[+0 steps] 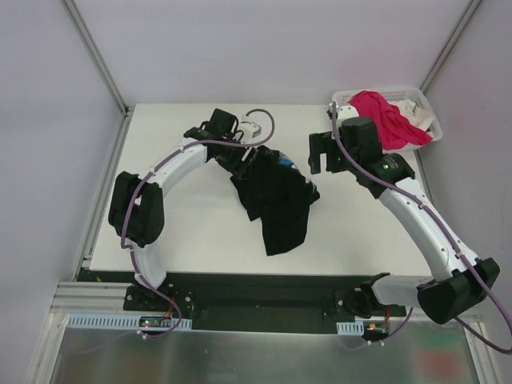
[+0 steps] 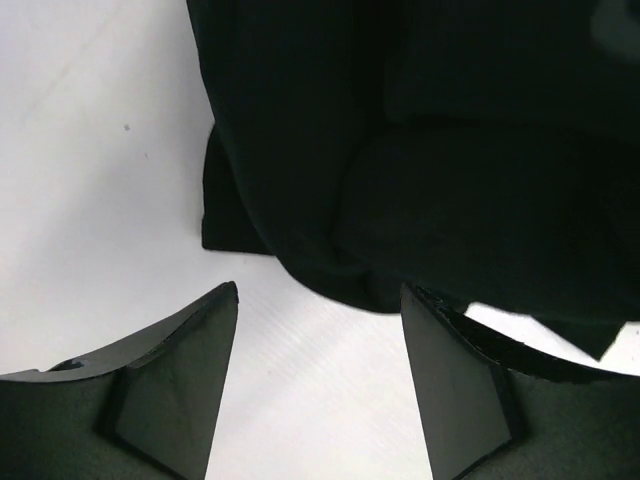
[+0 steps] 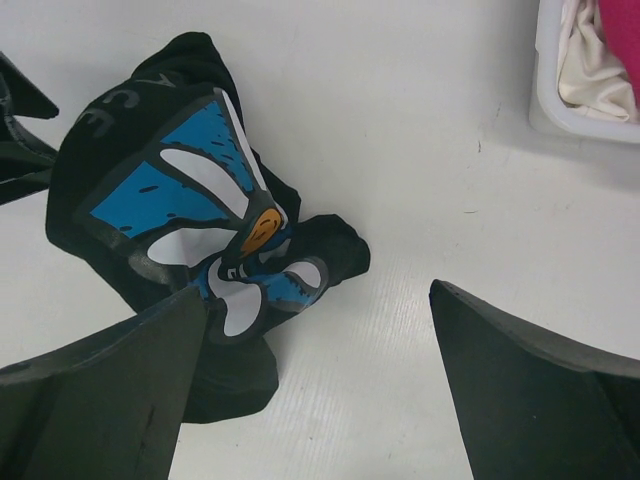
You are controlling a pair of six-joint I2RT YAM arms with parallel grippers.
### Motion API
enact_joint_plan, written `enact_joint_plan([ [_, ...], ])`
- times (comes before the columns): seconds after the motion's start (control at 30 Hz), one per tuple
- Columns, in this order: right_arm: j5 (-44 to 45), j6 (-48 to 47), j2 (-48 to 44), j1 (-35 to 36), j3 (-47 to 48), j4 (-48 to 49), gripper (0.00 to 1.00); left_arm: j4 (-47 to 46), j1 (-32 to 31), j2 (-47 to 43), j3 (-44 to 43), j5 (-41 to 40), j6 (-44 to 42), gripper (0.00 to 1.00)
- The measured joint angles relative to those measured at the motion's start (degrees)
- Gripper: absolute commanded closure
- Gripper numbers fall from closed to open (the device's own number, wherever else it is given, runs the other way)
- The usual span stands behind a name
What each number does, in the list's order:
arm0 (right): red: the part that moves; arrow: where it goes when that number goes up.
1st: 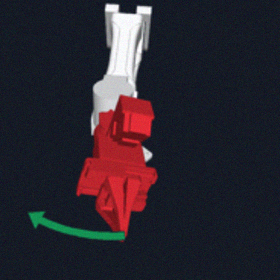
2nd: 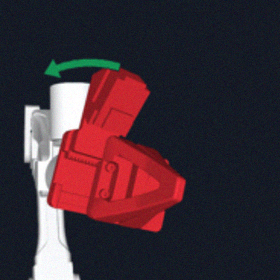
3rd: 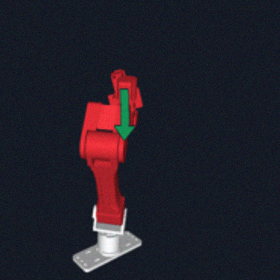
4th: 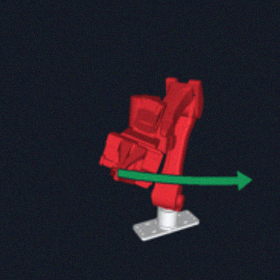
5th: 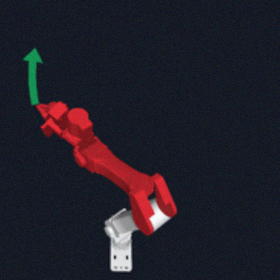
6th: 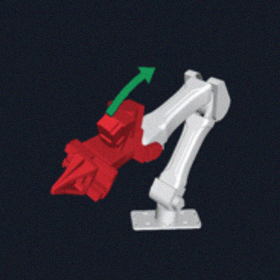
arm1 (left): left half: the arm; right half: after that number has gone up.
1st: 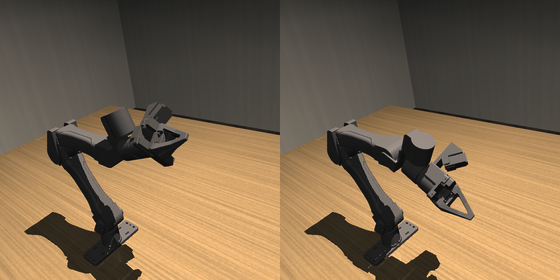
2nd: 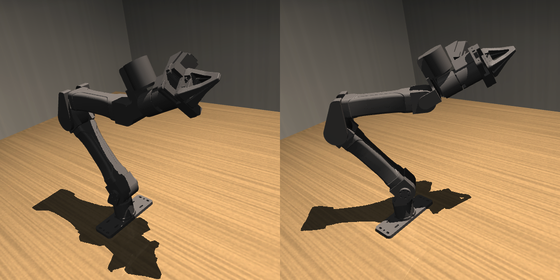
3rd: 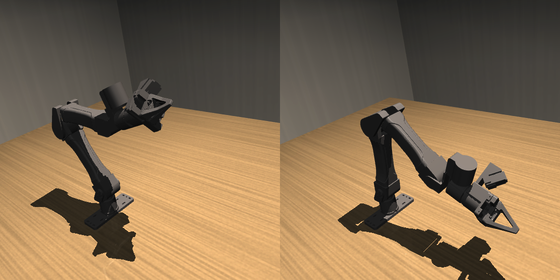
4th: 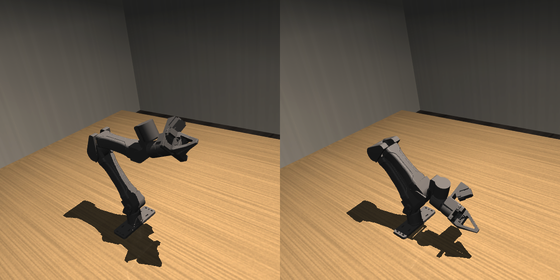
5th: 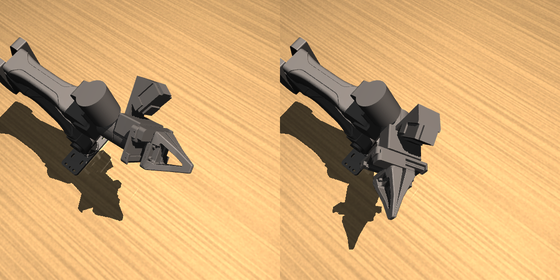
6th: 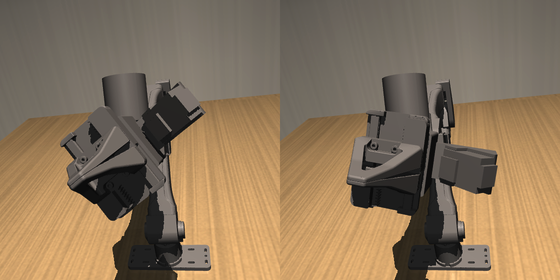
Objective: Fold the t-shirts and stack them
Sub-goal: Flatten out the tshirt
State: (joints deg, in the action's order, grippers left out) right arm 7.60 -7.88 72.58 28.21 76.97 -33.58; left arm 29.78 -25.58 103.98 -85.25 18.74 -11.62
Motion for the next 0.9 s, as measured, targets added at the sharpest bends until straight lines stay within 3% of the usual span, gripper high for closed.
enact_joint_plan([
  [0.1, -0.68, 0.22, -0.66, -0.28, -0.17, 0.33, 0.04, -0.83, -0.33, 2.29, -2.45, 0.0, -0.26, 0.38],
  [0.13, -0.9, 0.26, -0.94, -0.26, -0.24, 0.42, 0.04, -0.92, -0.33, 3.04, -3.19, 0.0, -0.44, 0.44],
  [0.4, -1.2, 0.39, -2.43, -0.28, -0.44, 1.09, 0.04, -1.51, -0.33, 5.79, -4.15, 0.44, -1.27, 0.4],
  [0.7, -1.38, 0.37, -2.43, -0.63, -0.85, 1.4, 0.04, -2.01, -0.33, 4.74, 2.05, 0.46, -1.75, 0.35],
  [0.9, -1.49, 0.37, -2.93, -0.68, -2.27, 2.14, 0.04, -2.1, -0.33, 4.66, 3.32, 0.17, -1.36, 0.43],
])
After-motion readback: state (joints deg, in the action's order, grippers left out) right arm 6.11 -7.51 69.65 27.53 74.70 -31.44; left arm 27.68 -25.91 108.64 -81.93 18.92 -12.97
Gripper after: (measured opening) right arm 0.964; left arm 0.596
